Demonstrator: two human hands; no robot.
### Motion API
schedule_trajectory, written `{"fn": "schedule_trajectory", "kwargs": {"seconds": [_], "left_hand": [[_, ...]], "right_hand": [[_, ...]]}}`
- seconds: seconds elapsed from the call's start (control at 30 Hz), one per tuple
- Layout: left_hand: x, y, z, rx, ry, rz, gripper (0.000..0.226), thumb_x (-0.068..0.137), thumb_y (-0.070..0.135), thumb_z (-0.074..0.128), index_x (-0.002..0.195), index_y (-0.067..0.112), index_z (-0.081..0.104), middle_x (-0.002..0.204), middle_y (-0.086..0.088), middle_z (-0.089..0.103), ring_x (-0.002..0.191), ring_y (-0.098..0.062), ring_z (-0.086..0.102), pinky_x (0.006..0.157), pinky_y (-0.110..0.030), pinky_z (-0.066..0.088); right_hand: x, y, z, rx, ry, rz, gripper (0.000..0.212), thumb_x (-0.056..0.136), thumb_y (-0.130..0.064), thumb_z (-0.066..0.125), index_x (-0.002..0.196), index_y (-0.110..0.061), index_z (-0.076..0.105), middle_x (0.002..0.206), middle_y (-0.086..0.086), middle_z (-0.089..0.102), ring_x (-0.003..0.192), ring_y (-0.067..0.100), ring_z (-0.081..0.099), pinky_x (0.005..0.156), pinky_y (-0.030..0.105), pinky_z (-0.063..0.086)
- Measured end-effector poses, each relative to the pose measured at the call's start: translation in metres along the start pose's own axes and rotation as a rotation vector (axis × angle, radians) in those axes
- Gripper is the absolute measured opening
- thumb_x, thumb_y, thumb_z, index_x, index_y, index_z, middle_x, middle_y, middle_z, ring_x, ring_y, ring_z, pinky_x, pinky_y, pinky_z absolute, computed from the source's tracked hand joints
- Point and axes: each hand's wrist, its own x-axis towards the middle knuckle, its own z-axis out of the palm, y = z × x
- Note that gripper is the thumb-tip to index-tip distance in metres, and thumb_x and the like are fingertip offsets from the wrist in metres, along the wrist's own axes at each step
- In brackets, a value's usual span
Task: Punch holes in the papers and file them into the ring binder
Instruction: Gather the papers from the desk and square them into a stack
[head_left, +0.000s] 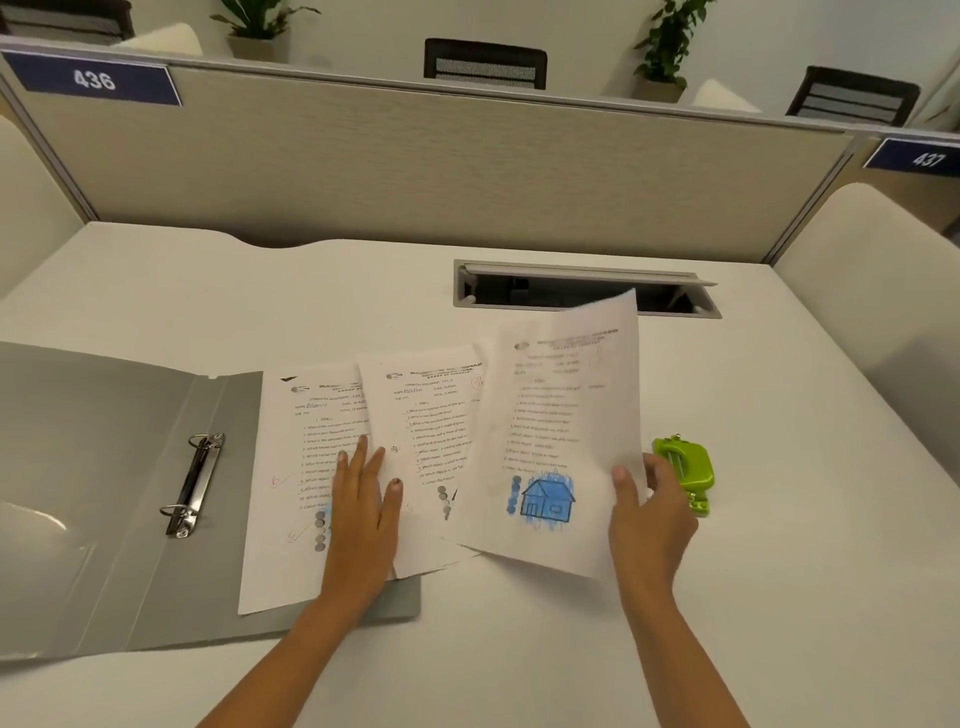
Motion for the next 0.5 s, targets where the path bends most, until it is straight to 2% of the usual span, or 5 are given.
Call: {"fn": "schedule_trajectory", "kwargs": {"seconds": [0.13, 0.23, 0.33, 0.4, 0.5], "left_hand": [[0.015, 0.036, -0.024, -0.309, -0.006, -0.177, 0.042, 0.102, 0.033, 0.029, 0.143, 0.028, 0.036, 0.154, 0.015, 0.023, 0.140, -0.001, 0.014, 0.118, -0.035, 0.011], [0.029, 0.058, -0.045, -0.626, -0.076, -0.330, 0.042, 0.100, 0.045, 0.026, 0.132, 0.032, 0.049, 0.140, 0.007, 0.049, 0.129, -0.017, 0.046, 0.109, -0.036, 0.033], [0.041, 0.069, -0.069, -0.848, -0.269, -0.535, 0.051, 0.089, 0.060, 0.036, 0.121, 0.027, 0.058, 0.117, -0.006, 0.068, 0.105, -0.030, 0.064, 0.093, -0.048, 0.050], [0.043, 0.066, -0.078, -0.831, -0.360, -0.533, 0.058, 0.080, 0.062, 0.046, 0.125, 0.028, 0.056, 0.116, -0.007, 0.070, 0.106, -0.030, 0.066, 0.090, -0.051, 0.052], [0.039, 0.058, -0.080, -0.623, -0.311, -0.463, 0.052, 0.077, 0.053, 0.066, 0.122, 0.029, 0.057, 0.115, 0.000, 0.071, 0.099, -0.024, 0.070, 0.082, -0.048, 0.057]], "right_hand": [[0.007, -0.015, 0.002, 0.116, -0.144, 0.003, 0.010, 0.089, -0.018, 0.063, 0.096, -0.023, 0.057, 0.090, -0.015, 0.061, 0.090, 0.015, 0.061, 0.072, 0.029, 0.051], [0.011, -0.016, 0.015, 0.139, -0.273, 0.057, 0.021, 0.086, -0.024, 0.066, 0.106, -0.018, 0.063, 0.104, -0.004, 0.069, 0.101, 0.018, 0.064, 0.087, 0.040, 0.054], [0.007, -0.019, 0.030, 0.118, -0.349, 0.059, 0.021, 0.084, -0.027, 0.068, 0.104, -0.022, 0.065, 0.104, -0.006, 0.070, 0.102, 0.016, 0.065, 0.088, 0.039, 0.054], [0.004, -0.021, 0.039, 0.101, -0.385, 0.045, 0.014, 0.085, -0.023, 0.067, 0.099, -0.023, 0.066, 0.098, -0.011, 0.070, 0.097, 0.012, 0.066, 0.079, 0.029, 0.053], [-0.002, -0.023, 0.051, 0.067, -0.448, 0.024, 0.013, 0.086, -0.021, 0.066, 0.098, -0.021, 0.066, 0.093, -0.015, 0.068, 0.093, 0.007, 0.064, 0.068, 0.017, 0.046]]}}
